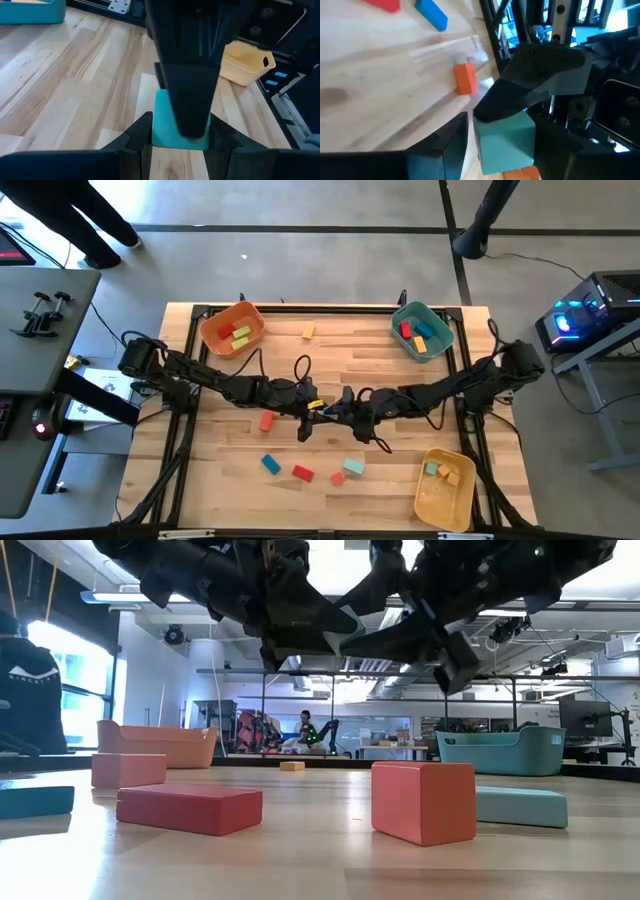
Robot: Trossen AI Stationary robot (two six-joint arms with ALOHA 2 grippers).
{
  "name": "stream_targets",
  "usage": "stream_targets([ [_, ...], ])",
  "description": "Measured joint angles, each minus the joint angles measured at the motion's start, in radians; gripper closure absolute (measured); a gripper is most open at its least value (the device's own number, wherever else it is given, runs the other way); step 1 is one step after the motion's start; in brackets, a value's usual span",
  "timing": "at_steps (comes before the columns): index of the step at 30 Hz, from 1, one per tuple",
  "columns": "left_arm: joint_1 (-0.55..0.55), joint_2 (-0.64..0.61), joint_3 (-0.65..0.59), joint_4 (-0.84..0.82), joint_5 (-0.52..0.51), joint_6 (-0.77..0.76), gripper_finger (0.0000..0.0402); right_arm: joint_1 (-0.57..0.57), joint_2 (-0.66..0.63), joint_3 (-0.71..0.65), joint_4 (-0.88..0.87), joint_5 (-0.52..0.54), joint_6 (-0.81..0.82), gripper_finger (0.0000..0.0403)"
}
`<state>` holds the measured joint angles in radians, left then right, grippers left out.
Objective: Sort blocks by size
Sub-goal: Put the light blue cube block into the yellow bin
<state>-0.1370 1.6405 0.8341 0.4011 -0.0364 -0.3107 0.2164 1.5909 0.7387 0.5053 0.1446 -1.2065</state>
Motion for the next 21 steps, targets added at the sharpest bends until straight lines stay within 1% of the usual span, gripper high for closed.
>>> stream_targets([
  [4, -0.001, 0.000, 0.000, -0.001, 0.001, -0.001, 0.0295, 0.018, 0.018, 0.000, 0.036, 0.049, -0.005, 0.0240],
  [7, -0.001, 0.000, 0.000, 0.007, -0.008, -0.003, 0.0287, 0.033, 0.011, 0.000, 0.019, 0.120, 0.033, 0.0270],
  [10, 0.000, 0.000, 0.000, 0.021, -0.008, -0.002, 0.0268, 0.056, 0.002, 0.003, -0.002, 0.179, 0.106, 0.0272],
  [12, 0.000, 0.000, 0.001, 0.024, -0.011, 0.012, 0.0250, 0.076, -0.006, 0.003, -0.026, 0.224, 0.204, 0.0272],
  [14, 0.000, 0.000, 0.001, 0.020, -0.020, 0.018, 0.0233, 0.098, -0.030, 0.001, -0.099, 0.260, 0.324, 0.0272],
  [17, -0.001, 0.000, 0.001, 0.014, -0.060, 0.016, 0.0218, 0.130, -0.101, -0.002, -0.269, 0.282, 0.528, 0.0272],
  [21, -0.001, 0.000, 0.001, 0.018, -0.095, 0.013, 0.0215, 0.217, -0.249, -0.001, -0.559, 0.270, 0.863, 0.0272],
])
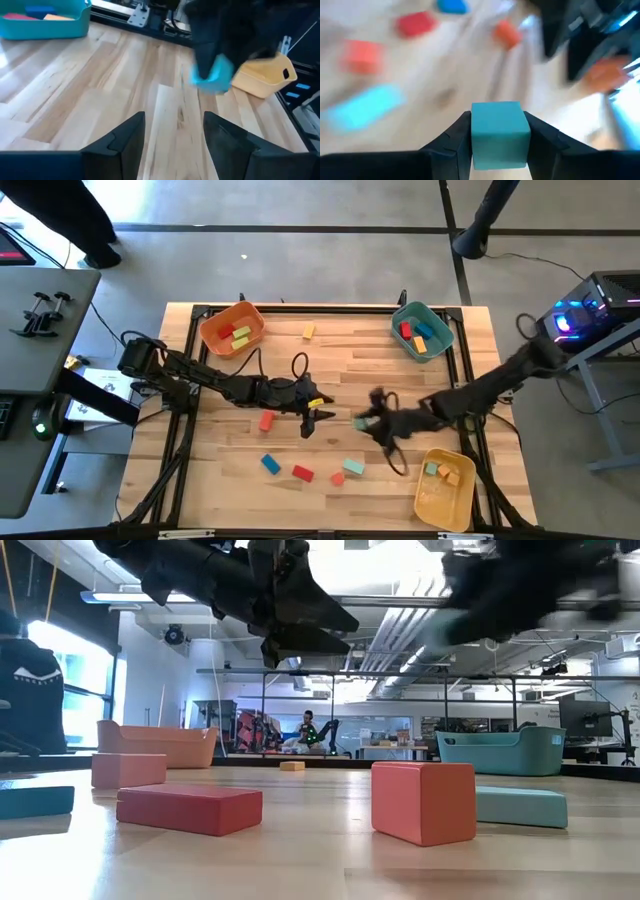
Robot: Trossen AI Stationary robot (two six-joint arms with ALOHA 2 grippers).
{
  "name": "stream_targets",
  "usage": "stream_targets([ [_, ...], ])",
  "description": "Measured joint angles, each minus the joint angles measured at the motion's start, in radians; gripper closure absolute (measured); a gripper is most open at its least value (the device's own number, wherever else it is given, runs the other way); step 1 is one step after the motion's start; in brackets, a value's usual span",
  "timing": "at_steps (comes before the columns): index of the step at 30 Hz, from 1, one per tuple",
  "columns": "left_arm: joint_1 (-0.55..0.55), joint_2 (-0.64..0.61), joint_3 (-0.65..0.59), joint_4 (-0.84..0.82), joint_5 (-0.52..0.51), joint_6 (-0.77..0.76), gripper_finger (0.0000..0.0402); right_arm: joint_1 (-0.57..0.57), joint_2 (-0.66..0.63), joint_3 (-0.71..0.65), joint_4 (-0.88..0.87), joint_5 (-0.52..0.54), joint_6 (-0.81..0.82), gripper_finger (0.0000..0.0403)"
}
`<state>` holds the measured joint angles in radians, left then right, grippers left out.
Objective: Sort blocks by size
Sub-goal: Put the light blue cube block into the yellow bin, then put the thin red rectangular block into the orange bin
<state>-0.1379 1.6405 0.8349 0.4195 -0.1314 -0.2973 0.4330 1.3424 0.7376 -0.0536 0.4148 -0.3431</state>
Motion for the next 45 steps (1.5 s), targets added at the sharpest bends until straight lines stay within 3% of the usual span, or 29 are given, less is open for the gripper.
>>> stream_targets([
  [6, 0.000, 0.000, 0.000, 0.005, -0.001, 0.071, 0.0214, 0.207, -0.151, 0.001, -0.356, -0.031, 0.628, 0.0272],
  [15, 0.000, 0.000, 0.000, 0.005, -0.001, 0.225, 0.0213, 0.538, -0.121, 0.001, -0.379, -0.144, 1.688, 0.0272],
  [19, 0.000, 0.000, 0.000, 0.006, 0.000, 0.272, 0.0213, 0.612, -0.059, 0.001, -0.393, -0.195, 1.898, 0.0272],
  [25, 0.000, 0.000, 0.000, 0.005, 0.000, 0.283, 0.0213, 0.644, 0.021, 0.001, -0.473, -0.479, 2.227, 0.0262],
  [33, 0.000, 0.000, -0.001, 0.005, 0.001, 0.265, 0.0213, 0.612, 0.017, 0.001, -0.673, -0.633, 2.231, 0.0117],
  [38, 0.000, 0.000, -0.001, 0.006, -0.001, 0.236, 0.0213, 0.551, -0.039, 0.001, -0.676, -0.701, 2.137, 0.0084],
  [41, 0.000, 0.000, -0.001, 0.014, -0.002, 0.216, 0.0213, 0.520, -0.092, 0.009, -0.642, -0.618, 2.080, 0.0082],
  [45, 0.000, 0.000, -0.001, 0.035, -0.002, 0.204, 0.0213, 0.490, -0.148, 0.066, -0.637, -0.416, 1.904, 0.0081],
])
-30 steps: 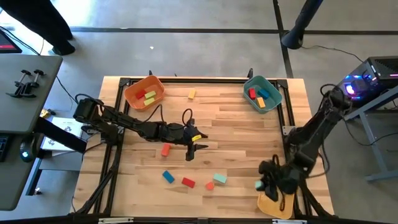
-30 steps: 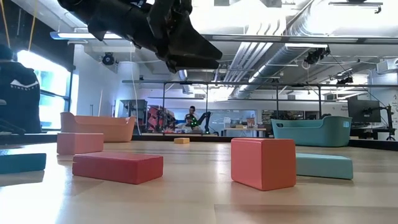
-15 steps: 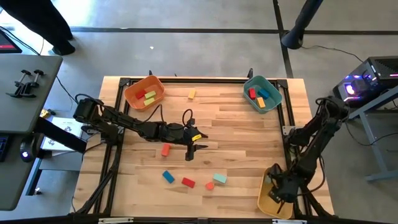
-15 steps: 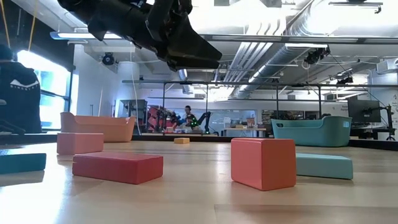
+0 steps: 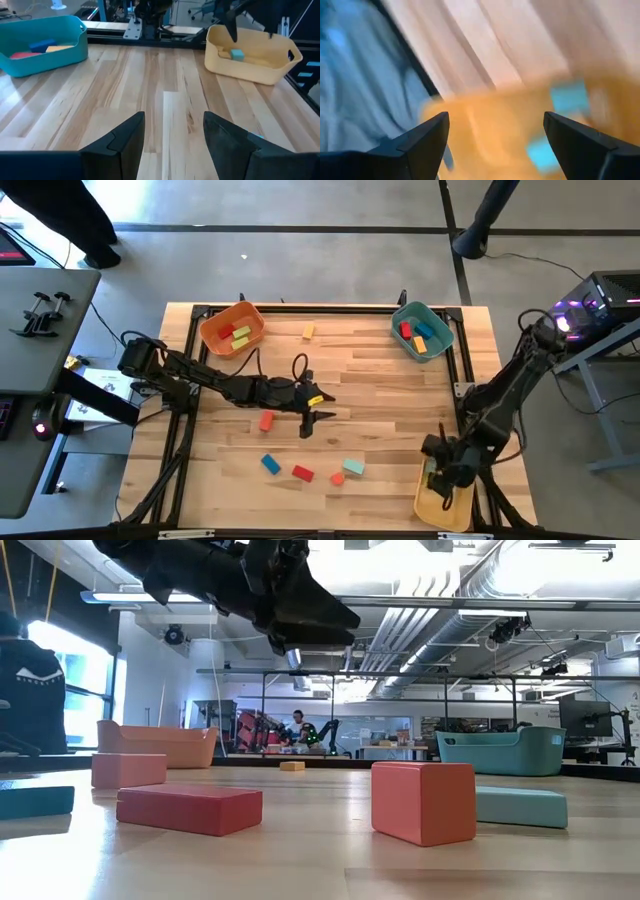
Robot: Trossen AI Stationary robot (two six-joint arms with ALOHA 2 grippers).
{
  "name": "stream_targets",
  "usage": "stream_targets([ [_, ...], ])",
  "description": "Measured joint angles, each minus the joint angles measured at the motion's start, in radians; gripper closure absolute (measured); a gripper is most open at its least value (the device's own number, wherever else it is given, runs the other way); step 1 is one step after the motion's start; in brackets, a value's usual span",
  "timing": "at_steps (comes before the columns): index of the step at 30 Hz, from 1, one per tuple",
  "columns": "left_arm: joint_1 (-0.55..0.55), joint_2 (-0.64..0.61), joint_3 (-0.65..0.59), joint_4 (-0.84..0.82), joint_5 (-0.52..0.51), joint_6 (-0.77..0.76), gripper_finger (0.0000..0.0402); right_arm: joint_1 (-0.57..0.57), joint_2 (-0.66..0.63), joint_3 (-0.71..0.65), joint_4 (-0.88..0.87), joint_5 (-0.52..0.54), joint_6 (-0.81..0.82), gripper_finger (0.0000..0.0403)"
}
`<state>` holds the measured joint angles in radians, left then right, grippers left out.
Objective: Sort blocks by size
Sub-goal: Put the thin red rectangular block into the orange bin
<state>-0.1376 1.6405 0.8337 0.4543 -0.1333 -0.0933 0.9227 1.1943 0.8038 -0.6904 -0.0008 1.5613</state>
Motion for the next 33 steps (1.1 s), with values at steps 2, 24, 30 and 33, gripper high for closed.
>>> stream_targets([
  [2, 0.000, 0.000, 0.000, 0.016, 0.000, 0.000, 0.0213, -0.016, -0.015, 0.028, 0.001, 0.134, -0.119, 0.0081],
  [24, -0.097, 0.000, 0.000, 0.031, -0.014, 0.031, 0.0213, -0.448, 0.150, -0.243, 1.074, 0.784, -1.253, 0.0080],
  [30, -0.209, 0.000, 0.000, 0.022, -0.244, 0.109, 0.0213, -0.507, 0.233, -0.246, 1.223, 0.677, -1.289, 0.0080],
  [33, -0.282, -0.022, 0.000, -0.034, -0.483, 0.122, 0.0213, -0.521, 0.273, -0.246, 1.283, 0.674, -1.309, 0.0080],
])
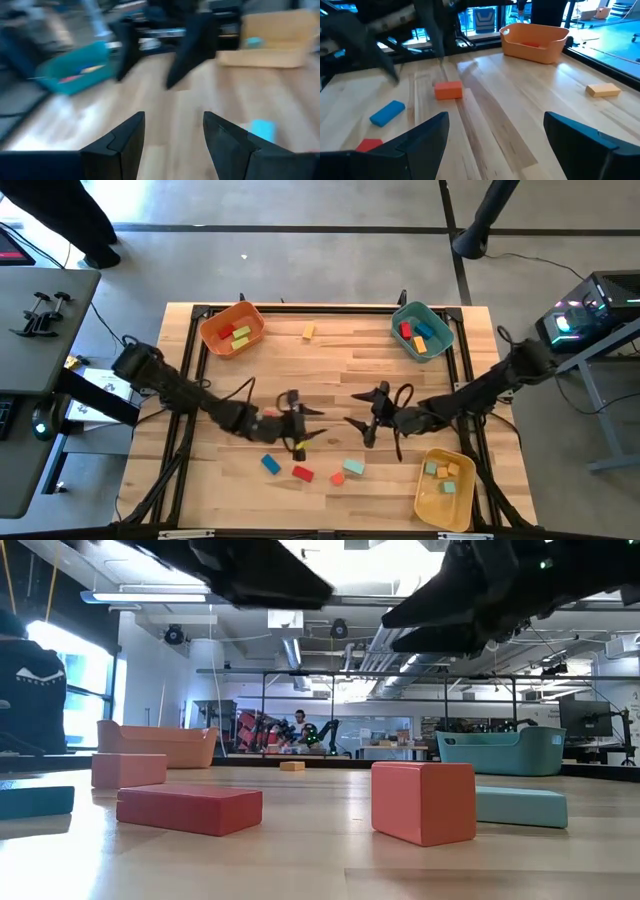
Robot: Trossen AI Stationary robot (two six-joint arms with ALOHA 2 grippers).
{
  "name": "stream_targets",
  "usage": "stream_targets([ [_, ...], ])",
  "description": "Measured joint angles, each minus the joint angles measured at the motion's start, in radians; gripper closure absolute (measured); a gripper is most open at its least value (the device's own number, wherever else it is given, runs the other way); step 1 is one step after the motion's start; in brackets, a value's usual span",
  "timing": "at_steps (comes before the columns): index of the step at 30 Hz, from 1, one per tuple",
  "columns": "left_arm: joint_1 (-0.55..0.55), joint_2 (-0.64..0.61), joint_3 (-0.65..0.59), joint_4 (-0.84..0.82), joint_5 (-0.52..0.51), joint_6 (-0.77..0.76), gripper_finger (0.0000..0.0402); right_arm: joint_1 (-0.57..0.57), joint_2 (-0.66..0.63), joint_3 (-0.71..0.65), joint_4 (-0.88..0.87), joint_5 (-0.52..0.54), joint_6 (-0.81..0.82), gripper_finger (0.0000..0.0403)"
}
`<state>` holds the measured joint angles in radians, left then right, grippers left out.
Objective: Sort blocks by size
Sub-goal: Put the thin red rectangular block into the orange bin
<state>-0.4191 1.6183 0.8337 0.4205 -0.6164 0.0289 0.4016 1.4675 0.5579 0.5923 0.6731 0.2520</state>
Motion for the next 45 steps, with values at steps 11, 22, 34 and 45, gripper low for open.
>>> stream_targets([
  [11, -0.214, -0.131, 0.000, -0.339, -0.035, -0.205, 0.0213, -0.016, 0.039, 0.000, 0.115, -0.001, -0.156, 0.0080],
  [22, -0.238, 0.118, 0.000, -0.282, 0.151, -0.243, 0.0213, -0.089, 0.039, 0.000, 0.134, -0.133, -0.182, 0.0080],
  [34, -0.155, 0.305, 0.001, -0.107, 0.401, -0.264, 0.0213, -0.105, 0.039, 0.000, 0.130, -0.187, -0.120, 0.0080],
  [45, -0.083, 0.322, -0.014, -0.118, 0.501, -0.207, 0.0261, -0.105, 0.039, 0.000, 0.125, -0.215, -0.052, 0.0080],
])
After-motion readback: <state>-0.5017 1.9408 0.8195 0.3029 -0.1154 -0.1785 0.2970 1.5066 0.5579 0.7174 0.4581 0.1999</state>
